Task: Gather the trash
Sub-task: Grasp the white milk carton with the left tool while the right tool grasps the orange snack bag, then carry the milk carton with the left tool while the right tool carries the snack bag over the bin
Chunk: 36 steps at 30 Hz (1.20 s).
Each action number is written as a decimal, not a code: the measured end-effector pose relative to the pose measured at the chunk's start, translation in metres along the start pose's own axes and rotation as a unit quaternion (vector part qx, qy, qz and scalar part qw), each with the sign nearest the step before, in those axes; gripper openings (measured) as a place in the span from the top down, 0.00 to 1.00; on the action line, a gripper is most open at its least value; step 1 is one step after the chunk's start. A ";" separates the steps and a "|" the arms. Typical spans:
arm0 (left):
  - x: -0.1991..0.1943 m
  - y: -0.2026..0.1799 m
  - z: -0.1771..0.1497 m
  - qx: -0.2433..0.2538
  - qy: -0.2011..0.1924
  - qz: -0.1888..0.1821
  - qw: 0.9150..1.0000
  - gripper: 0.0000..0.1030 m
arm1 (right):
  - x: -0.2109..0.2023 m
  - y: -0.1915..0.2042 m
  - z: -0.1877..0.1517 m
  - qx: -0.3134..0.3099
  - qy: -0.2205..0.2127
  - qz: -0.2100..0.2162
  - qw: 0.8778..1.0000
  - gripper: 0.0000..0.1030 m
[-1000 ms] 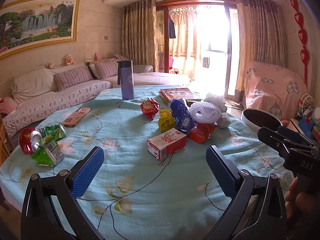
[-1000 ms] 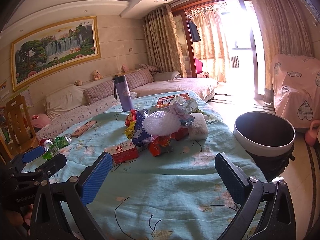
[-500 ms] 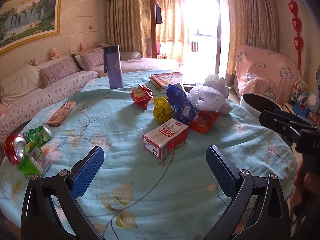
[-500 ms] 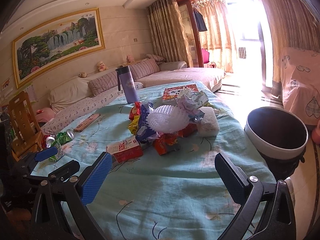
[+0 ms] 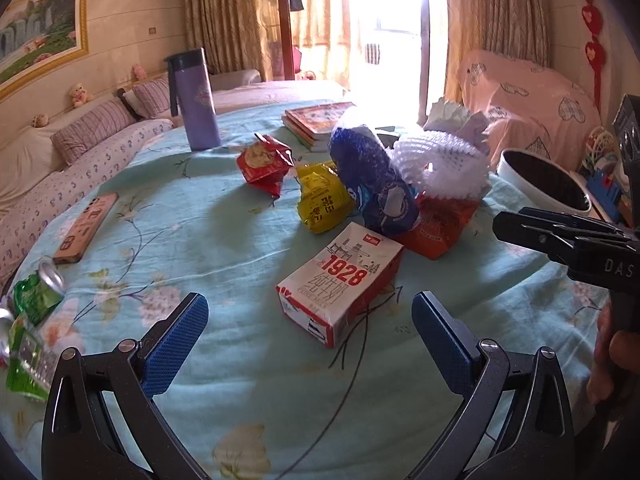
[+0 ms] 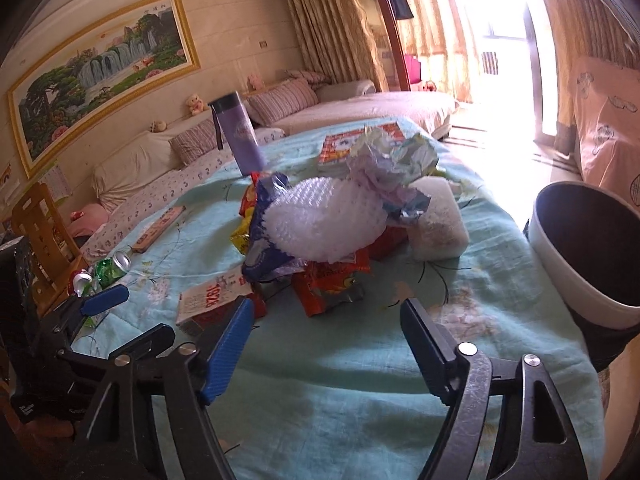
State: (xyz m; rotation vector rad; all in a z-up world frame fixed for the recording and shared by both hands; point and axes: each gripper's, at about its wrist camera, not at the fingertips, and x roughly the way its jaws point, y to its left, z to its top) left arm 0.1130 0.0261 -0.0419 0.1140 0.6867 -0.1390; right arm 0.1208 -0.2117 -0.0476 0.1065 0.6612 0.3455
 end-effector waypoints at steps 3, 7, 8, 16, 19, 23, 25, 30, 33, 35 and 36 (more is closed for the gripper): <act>0.018 0.002 0.005 0.008 0.022 -0.011 1.000 0.00 | 0.019 -0.005 0.005 0.010 0.023 0.005 1.000 0.36; 0.034 0.005 0.010 0.006 0.042 -0.033 0.999 0.00 | 0.040 -0.008 0.012 0.014 0.045 0.013 0.999 0.36; 0.037 0.006 0.012 0.007 0.045 -0.039 0.998 0.00 | 0.045 -0.008 0.014 0.014 0.049 0.017 0.999 0.37; 0.047 -0.005 0.010 0.032 0.067 -0.068 0.995 0.48 | 0.050 -0.017 0.012 0.015 0.067 0.032 0.997 0.88; 0.036 -0.011 0.009 0.021 0.062 -0.090 0.994 0.50 | 0.036 -0.020 0.007 0.015 0.061 0.035 0.997 0.90; 0.019 -0.031 0.004 0.019 0.053 -0.108 0.993 0.51 | 0.018 -0.029 -0.001 0.022 0.060 0.035 0.997 0.90; 0.009 -0.044 0.000 0.020 0.048 -0.116 0.992 0.51 | 0.007 -0.033 -0.006 0.025 0.058 0.034 0.997 0.90; -0.008 -0.066 0.001 0.021 0.032 -0.121 0.992 0.51 | -0.020 -0.043 -0.020 0.035 0.057 0.040 0.997 0.90; -0.016 -0.070 0.007 0.013 0.022 -0.117 0.993 0.51 | -0.030 -0.042 -0.027 0.039 0.055 0.050 0.996 0.90; -0.021 -0.069 0.010 0.005 0.018 -0.116 0.993 0.51 | -0.035 -0.039 -0.030 0.039 0.051 0.055 0.996 0.90; -0.023 -0.068 0.012 0.002 0.016 -0.114 0.993 0.51 | -0.037 -0.038 -0.031 0.040 0.049 0.059 0.996 0.90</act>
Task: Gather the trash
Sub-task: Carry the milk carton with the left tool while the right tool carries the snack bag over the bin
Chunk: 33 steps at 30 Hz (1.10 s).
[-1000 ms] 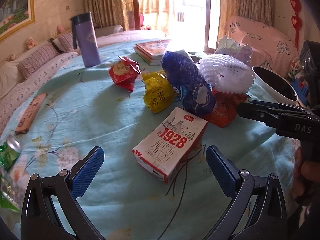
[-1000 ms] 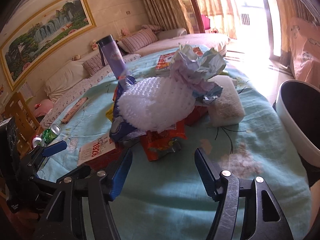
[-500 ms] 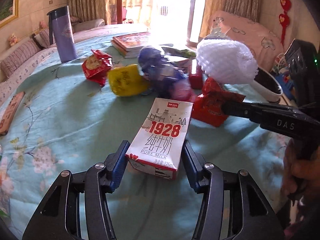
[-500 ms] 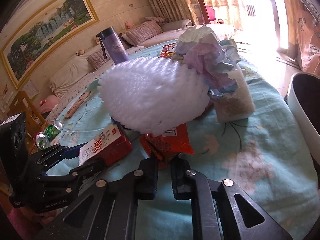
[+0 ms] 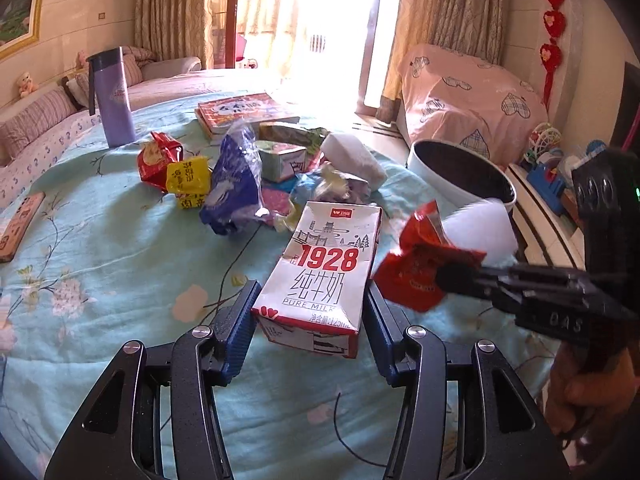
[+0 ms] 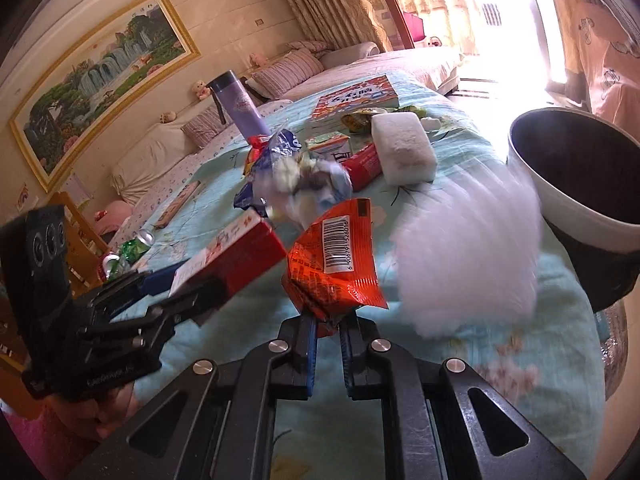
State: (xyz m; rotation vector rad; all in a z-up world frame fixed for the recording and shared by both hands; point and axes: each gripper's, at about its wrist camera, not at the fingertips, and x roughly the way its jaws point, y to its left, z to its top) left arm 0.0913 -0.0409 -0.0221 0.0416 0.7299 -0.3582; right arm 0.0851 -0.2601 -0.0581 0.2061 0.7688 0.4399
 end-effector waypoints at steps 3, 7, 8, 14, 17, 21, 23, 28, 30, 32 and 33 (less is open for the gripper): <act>-0.008 -0.002 0.004 -0.003 -0.007 0.004 1.000 0.52 | -0.006 0.004 -0.001 0.000 -0.010 0.013 1.000 0.90; -0.012 -0.007 0.008 -0.003 -0.014 -0.001 1.000 0.52 | -0.018 0.004 0.004 0.000 -0.030 0.021 0.999 0.90; -0.013 -0.009 0.010 -0.002 -0.015 -0.003 1.000 0.52 | -0.022 0.002 0.007 0.001 -0.036 0.020 0.999 0.90; -0.011 -0.032 0.027 0.012 -0.026 -0.020 0.999 0.52 | -0.048 -0.017 0.022 0.011 -0.075 0.004 0.997 0.90; -0.004 -0.047 0.039 0.025 -0.031 -0.029 0.999 0.52 | -0.063 -0.032 0.029 0.022 -0.095 -0.011 0.995 0.90; 0.011 -0.068 0.056 0.037 -0.029 -0.043 0.998 0.52 | -0.075 -0.060 0.035 0.042 -0.113 -0.039 0.992 0.90; 0.019 -0.079 0.064 0.044 -0.029 -0.051 0.997 0.52 | -0.079 -0.073 0.038 0.051 -0.118 -0.055 0.990 0.90; 0.046 -0.106 0.081 0.063 -0.016 -0.062 0.996 0.52 | -0.082 -0.112 0.046 0.072 -0.117 -0.104 0.985 0.90; 0.059 -0.116 0.088 0.068 -0.009 -0.065 0.995 0.52 | -0.081 -0.124 0.050 0.077 -0.112 -0.118 0.984 0.90; 0.069 -0.124 0.094 0.074 -0.003 -0.068 0.995 0.52 | -0.081 -0.135 0.053 0.081 -0.108 -0.130 0.982 0.90; 0.076 -0.128 0.097 0.077 0.001 -0.069 0.995 0.52 | -0.079 -0.139 0.055 0.082 -0.106 -0.134 0.982 0.90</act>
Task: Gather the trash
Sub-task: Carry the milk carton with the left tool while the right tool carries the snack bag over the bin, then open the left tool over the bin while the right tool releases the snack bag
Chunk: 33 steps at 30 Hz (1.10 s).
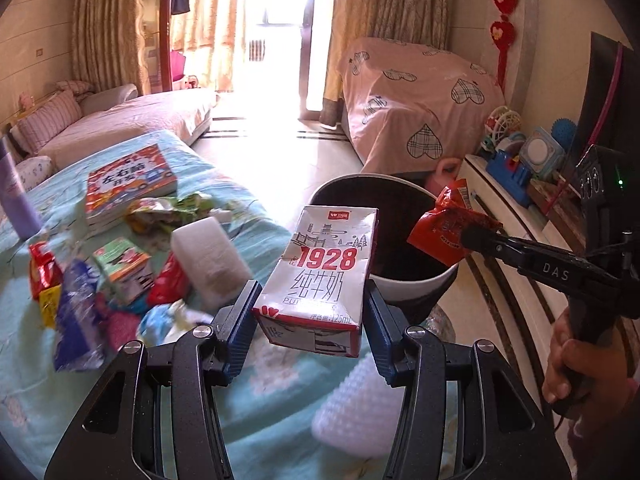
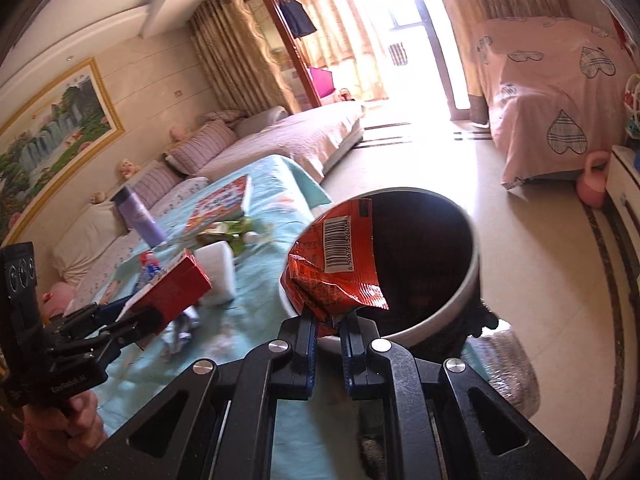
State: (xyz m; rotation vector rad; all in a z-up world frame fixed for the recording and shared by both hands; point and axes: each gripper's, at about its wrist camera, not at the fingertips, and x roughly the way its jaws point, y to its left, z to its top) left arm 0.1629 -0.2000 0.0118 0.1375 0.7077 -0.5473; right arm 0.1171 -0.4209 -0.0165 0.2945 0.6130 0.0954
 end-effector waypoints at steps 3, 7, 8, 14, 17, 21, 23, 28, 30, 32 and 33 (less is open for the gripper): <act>0.017 -0.007 0.011 0.006 0.014 -0.004 1.000 0.52 | 0.006 -0.012 0.003 -0.002 0.005 -0.012 1.000 0.90; 0.036 -0.016 0.026 0.015 0.028 -0.010 0.999 0.52 | 0.014 -0.024 0.007 -0.002 0.014 -0.022 1.000 0.90; 0.041 -0.018 0.030 0.019 0.031 -0.011 0.999 0.52 | 0.017 -0.026 0.008 -0.003 0.016 -0.025 1.000 0.90; 0.068 -0.031 0.049 0.038 0.049 -0.017 0.998 0.52 | 0.027 -0.040 0.018 -0.013 0.027 -0.039 0.999 0.90; 0.080 -0.036 0.053 0.042 0.057 -0.021 0.997 0.52 | 0.032 -0.046 0.024 -0.017 0.033 -0.044 0.998 0.90; 0.097 -0.041 0.058 0.044 0.073 -0.034 0.996 0.51 | 0.039 -0.052 0.029 -0.020 0.040 -0.050 0.998 0.86; 0.103 -0.043 0.058 0.046 0.083 -0.032 0.995 0.50 | 0.044 -0.056 0.031 -0.017 0.045 -0.052 0.997 0.82; 0.102 -0.037 0.056 0.031 0.088 -0.029 0.995 0.31 | 0.045 -0.063 0.031 -0.010 0.046 -0.049 0.998 0.58; 0.092 -0.031 0.054 0.019 0.081 -0.030 0.996 0.28 | 0.041 -0.062 0.030 -0.008 0.043 -0.049 0.998 0.55; 0.082 -0.026 0.051 0.008 0.070 -0.028 0.997 0.27 | 0.036 -0.061 0.028 -0.002 0.038 -0.047 0.998 0.52; 0.074 -0.022 0.048 0.002 0.062 -0.029 0.998 0.26 | 0.031 -0.060 0.026 0.001 0.035 -0.044 0.998 0.51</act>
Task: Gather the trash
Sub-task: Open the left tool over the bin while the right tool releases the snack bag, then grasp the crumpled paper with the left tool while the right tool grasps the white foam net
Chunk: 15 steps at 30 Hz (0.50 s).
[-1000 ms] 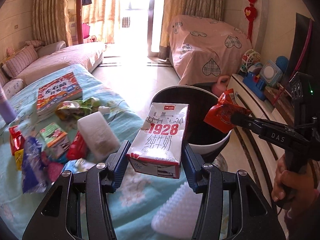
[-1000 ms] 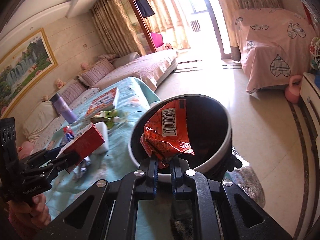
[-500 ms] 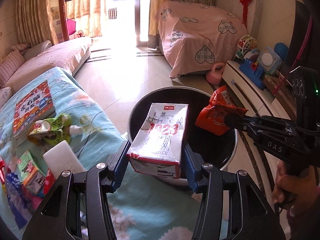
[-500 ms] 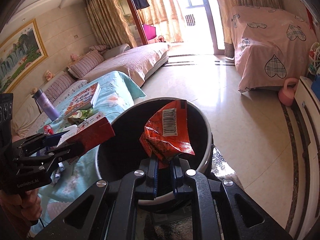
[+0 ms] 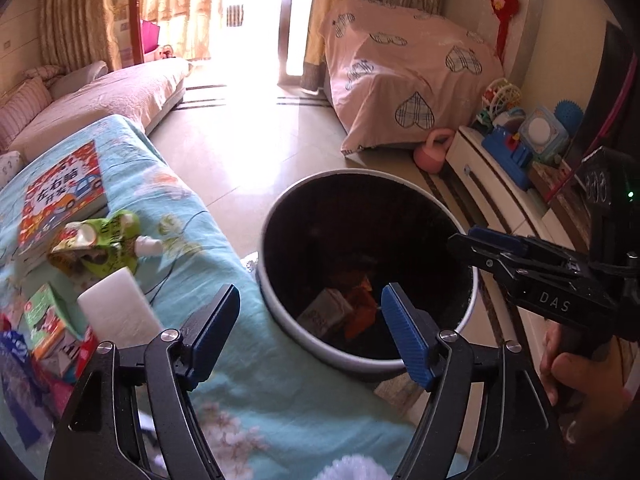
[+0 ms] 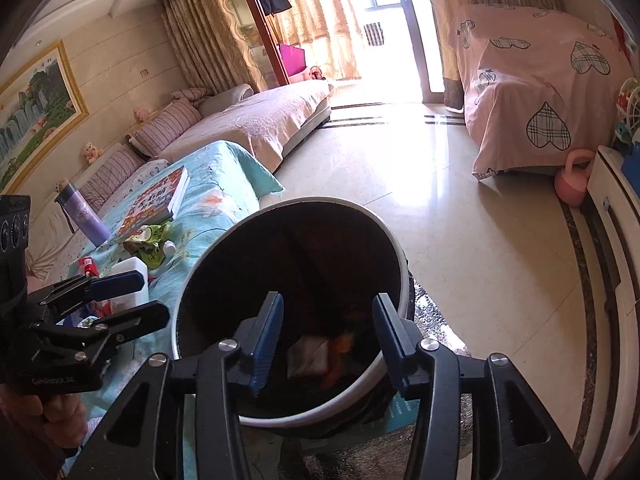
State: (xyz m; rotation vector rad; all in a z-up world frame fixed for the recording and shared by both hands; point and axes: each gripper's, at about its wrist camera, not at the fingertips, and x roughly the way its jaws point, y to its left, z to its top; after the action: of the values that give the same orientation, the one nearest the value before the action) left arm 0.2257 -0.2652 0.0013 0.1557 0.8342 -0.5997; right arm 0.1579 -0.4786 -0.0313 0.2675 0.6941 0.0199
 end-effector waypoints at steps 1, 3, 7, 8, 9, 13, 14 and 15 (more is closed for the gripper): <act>-0.008 0.004 -0.005 -0.008 -0.006 -0.002 1.000 0.25 | -0.003 0.002 -0.002 0.003 -0.003 0.004 1.000 0.48; -0.018 0.010 -0.014 -0.023 -0.013 -0.004 1.000 0.25 | -0.011 0.007 -0.008 0.008 -0.011 0.012 1.000 0.37; -0.042 0.024 -0.034 -0.054 -0.031 -0.004 0.998 0.25 | -0.023 0.022 -0.023 0.013 -0.023 0.026 0.999 0.20; -0.048 0.027 -0.040 -0.060 -0.037 -0.003 0.997 0.25 | -0.025 0.026 -0.027 0.015 -0.024 0.029 0.999 0.18; -0.055 0.031 -0.046 -0.066 -0.043 -0.001 0.997 0.25 | -0.028 0.030 -0.032 0.018 -0.026 0.032 0.999 0.16; -0.077 0.042 -0.069 -0.079 -0.057 0.013 0.995 0.25 | -0.040 0.042 -0.047 0.024 -0.034 0.041 0.998 0.13; -0.081 0.046 -0.075 -0.083 -0.058 0.016 0.995 0.25 | -0.043 0.045 -0.051 0.025 -0.036 0.044 0.998 0.12; -0.085 0.050 -0.081 -0.087 -0.059 0.019 0.994 0.25 | -0.046 0.049 -0.055 0.025 -0.039 0.046 0.998 0.10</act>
State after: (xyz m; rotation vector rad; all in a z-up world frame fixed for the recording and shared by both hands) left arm 0.1571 -0.1581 0.0042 -0.0233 0.7627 -0.4923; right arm 0.0907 -0.4228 -0.0305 0.3465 0.6041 0.0801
